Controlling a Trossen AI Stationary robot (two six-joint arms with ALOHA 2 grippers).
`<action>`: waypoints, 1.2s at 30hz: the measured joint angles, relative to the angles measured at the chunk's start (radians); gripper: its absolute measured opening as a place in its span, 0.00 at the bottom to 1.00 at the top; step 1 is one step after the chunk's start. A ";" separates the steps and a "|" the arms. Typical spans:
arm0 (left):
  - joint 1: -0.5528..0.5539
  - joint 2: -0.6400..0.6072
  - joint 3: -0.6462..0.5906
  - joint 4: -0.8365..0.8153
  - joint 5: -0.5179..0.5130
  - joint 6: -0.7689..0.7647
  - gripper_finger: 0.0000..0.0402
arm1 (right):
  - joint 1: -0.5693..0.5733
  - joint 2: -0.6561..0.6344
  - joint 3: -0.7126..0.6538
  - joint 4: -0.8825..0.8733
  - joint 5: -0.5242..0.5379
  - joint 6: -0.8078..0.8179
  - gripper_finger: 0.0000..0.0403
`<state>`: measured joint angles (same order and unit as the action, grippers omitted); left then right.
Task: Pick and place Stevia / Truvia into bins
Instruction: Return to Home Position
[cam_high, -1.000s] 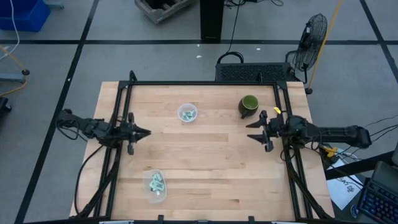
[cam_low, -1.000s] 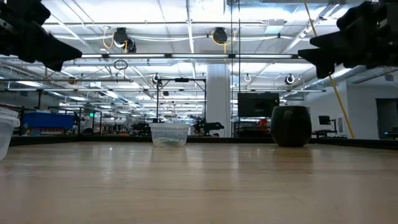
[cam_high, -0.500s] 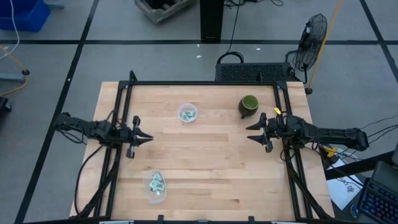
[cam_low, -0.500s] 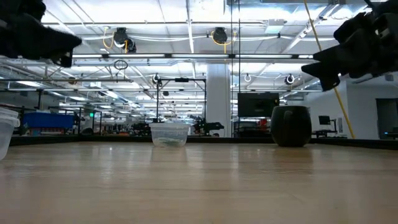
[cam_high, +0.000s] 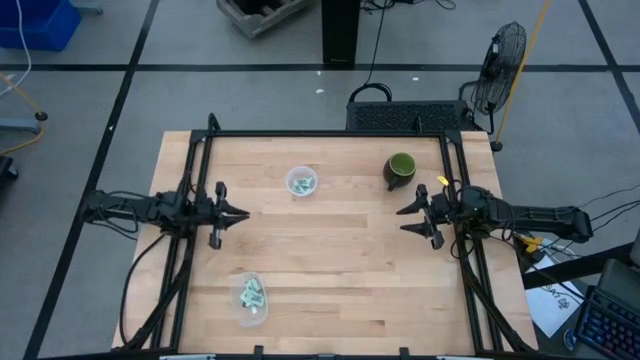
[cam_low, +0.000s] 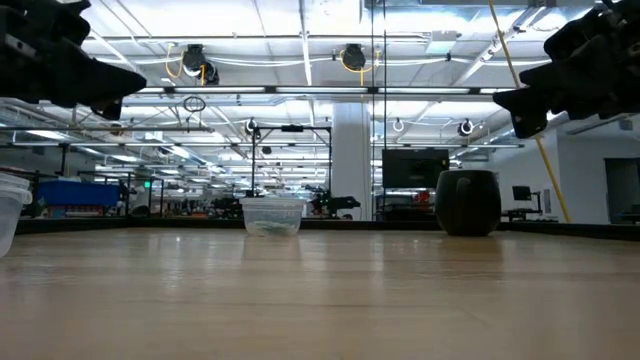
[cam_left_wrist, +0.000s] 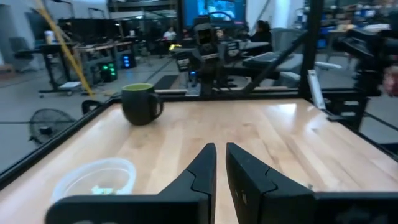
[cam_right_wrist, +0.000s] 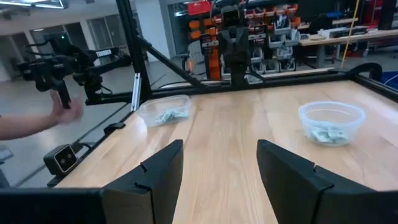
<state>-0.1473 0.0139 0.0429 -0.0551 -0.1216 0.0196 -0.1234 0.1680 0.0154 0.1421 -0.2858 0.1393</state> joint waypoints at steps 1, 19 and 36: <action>0.003 0.000 0.000 0.004 -0.012 0.000 0.10 | 0.000 0.001 0.000 0.000 -0.002 -0.001 0.49; 0.003 0.000 -0.001 0.021 -0.037 -0.002 0.10 | 0.000 0.000 0.000 0.004 -0.004 -0.002 0.49; 0.003 0.000 -0.001 0.022 -0.037 -0.002 0.10 | 0.000 0.000 0.000 0.004 -0.004 -0.002 0.49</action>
<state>-0.1444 0.0139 0.0415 -0.0331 -0.1585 0.0181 -0.1234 0.1684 0.0152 0.1459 -0.2897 0.1374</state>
